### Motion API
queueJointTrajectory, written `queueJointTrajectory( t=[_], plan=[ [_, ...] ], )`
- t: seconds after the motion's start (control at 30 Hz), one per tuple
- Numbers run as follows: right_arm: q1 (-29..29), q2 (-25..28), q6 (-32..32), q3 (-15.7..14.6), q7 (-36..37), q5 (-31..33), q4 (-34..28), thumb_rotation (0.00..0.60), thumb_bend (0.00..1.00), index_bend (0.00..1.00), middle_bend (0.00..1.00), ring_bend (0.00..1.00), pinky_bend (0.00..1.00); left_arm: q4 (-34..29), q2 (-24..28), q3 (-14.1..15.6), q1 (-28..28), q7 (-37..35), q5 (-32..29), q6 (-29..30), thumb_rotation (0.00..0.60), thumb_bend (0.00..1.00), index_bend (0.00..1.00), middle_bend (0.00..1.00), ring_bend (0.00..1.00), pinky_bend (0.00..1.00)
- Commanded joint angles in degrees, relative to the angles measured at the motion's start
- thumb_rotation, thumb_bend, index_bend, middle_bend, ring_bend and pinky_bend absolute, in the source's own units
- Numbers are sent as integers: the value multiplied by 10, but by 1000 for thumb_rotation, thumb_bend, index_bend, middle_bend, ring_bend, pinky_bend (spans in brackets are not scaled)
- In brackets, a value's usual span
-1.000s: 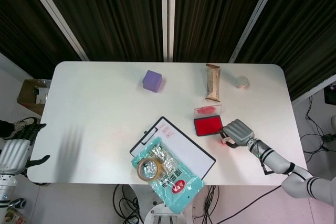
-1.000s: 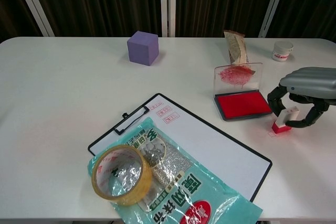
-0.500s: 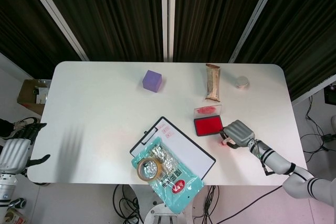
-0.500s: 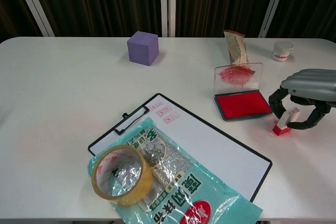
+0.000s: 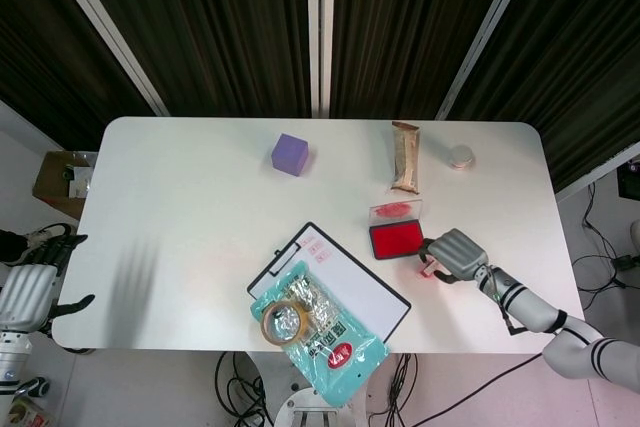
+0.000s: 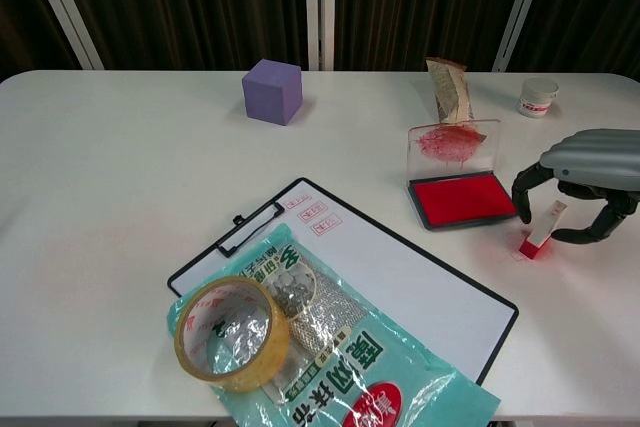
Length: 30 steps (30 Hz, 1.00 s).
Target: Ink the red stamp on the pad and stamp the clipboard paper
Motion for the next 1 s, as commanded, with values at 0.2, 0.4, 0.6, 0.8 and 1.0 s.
queueJointTrajectory(
  t=[0.2, 0.4, 0.6, 0.8, 1.0],
  plan=[
    [-6, 14, 2, -3, -8, -2, -15, 600, 259, 50, 233, 879, 1000, -1, -2, 0, -1, 2, 1, -1, 600, 0, 153, 163, 133, 245],
    [-43, 65, 79, 5, -23, 1, -55, 600, 232, 0, 181, 870, 1000, -5, 2, -1, 2, 4, 0, 5, 600, 0, 153, 164, 133, 245],
    [-147, 140, 215, 17, -72, 53, -121, 600, 210, 0, 151, 525, 825, -9, 4, 0, 5, 3, 1, 11, 600, 0, 153, 163, 133, 245],
    [-250, 150, 313, 33, -73, 125, -155, 600, 210, 0, 0, 0, 8, -18, 10, -3, 8, 5, 3, 21, 600, 0, 153, 164, 133, 245],
    [-291, 118, 331, 56, -114, 172, -161, 600, 191, 0, 0, 0, 0, -18, 14, -4, 9, 2, 9, 29, 600, 0, 153, 163, 133, 245]
  ],
)
